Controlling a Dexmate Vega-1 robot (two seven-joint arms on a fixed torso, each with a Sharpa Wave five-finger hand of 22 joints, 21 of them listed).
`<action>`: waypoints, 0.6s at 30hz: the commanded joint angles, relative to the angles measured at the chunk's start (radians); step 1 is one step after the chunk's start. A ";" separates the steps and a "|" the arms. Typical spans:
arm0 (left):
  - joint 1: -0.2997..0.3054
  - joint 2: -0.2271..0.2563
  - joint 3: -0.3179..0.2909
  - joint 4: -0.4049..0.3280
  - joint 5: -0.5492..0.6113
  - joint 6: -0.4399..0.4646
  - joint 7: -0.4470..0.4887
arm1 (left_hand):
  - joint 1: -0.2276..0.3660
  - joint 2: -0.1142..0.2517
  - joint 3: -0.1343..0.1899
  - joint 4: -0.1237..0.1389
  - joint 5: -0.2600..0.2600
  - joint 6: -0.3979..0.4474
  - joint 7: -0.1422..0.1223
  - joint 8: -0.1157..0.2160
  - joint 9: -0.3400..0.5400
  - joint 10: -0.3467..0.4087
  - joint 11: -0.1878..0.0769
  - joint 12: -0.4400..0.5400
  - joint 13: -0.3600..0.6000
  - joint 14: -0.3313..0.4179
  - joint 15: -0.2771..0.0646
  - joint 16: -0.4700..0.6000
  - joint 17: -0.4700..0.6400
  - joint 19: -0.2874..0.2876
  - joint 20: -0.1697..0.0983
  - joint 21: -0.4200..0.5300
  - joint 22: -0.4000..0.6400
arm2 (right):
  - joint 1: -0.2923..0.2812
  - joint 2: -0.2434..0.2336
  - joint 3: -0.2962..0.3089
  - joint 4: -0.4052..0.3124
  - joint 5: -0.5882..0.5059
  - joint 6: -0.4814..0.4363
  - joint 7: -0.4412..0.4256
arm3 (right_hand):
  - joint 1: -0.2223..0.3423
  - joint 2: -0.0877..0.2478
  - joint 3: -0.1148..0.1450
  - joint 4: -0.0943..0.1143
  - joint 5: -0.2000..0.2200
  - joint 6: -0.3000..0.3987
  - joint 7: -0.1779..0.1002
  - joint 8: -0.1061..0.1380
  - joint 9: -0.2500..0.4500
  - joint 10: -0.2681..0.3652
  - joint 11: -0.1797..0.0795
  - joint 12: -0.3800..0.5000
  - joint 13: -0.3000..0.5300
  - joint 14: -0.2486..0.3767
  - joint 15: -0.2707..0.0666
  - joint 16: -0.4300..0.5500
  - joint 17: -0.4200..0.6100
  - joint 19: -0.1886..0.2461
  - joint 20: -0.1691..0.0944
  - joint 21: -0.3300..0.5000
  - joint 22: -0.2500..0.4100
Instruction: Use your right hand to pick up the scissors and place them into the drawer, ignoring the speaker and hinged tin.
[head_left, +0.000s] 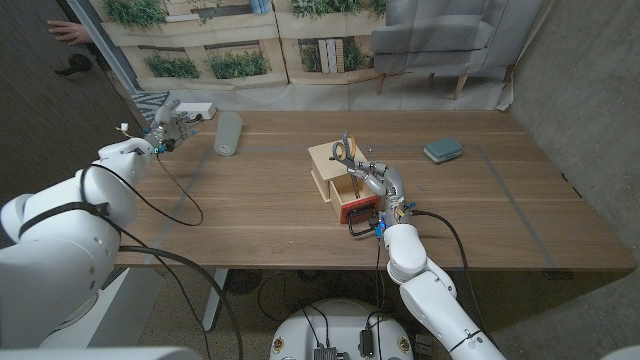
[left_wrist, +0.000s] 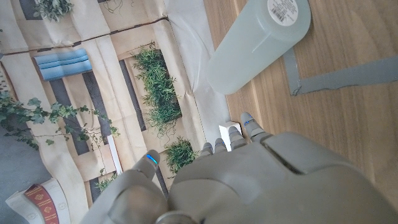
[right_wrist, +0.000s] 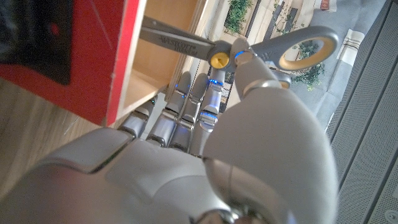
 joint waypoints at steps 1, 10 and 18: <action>0.002 0.001 0.001 0.000 -0.011 -0.010 -0.019 | 0.002 0.048 -0.003 0.003 0.004 -0.002 0.003 -0.002 0.005 -0.045 0.002 0.000 0.002 -0.069 0.005 -0.004 0.002 -0.056 -0.001 -0.001 0.003 | -0.006 -0.022 0.000 -0.020 -0.002 -0.021 0.014 | -0.009 0.020 0.108 0.113 -0.003 0.123 0.020 0.025 0.143 -0.038 0.007 -0.016 0.003 -0.025 -0.062 0.014 0.022 -0.014 -0.003 0.006 0.005; 0.021 0.004 0.018 0.000 -0.058 -0.052 -0.092 | 0.001 0.045 -0.005 0.003 0.004 -0.001 0.003 -0.001 0.005 -0.046 0.002 -0.001 0.002 -0.069 0.005 -0.004 0.002 -0.057 -0.001 -0.004 0.003 | 0.005 -0.045 -0.017 -0.053 -0.069 -0.121 -0.015 | -0.006 0.027 0.097 0.108 -0.009 0.103 0.026 0.033 0.156 -0.092 0.033 -0.049 -0.012 -0.067 -0.042 0.033 0.060 -0.006 -0.017 0.016 0.007; 0.036 0.012 0.044 0.000 -0.107 -0.080 -0.139 | 0.000 0.040 -0.008 0.002 0.003 0.001 0.002 -0.001 0.005 -0.044 0.001 0.000 0.002 -0.068 0.005 -0.004 0.002 -0.056 0.000 -0.006 0.003 | 0.013 -0.050 -0.033 -0.072 -0.114 -0.190 -0.043 | -0.005 0.024 0.105 0.105 -0.009 0.105 0.028 0.039 0.160 -0.106 0.020 -0.065 -0.026 -0.074 -0.044 0.032 0.060 -0.012 -0.016 0.016 0.008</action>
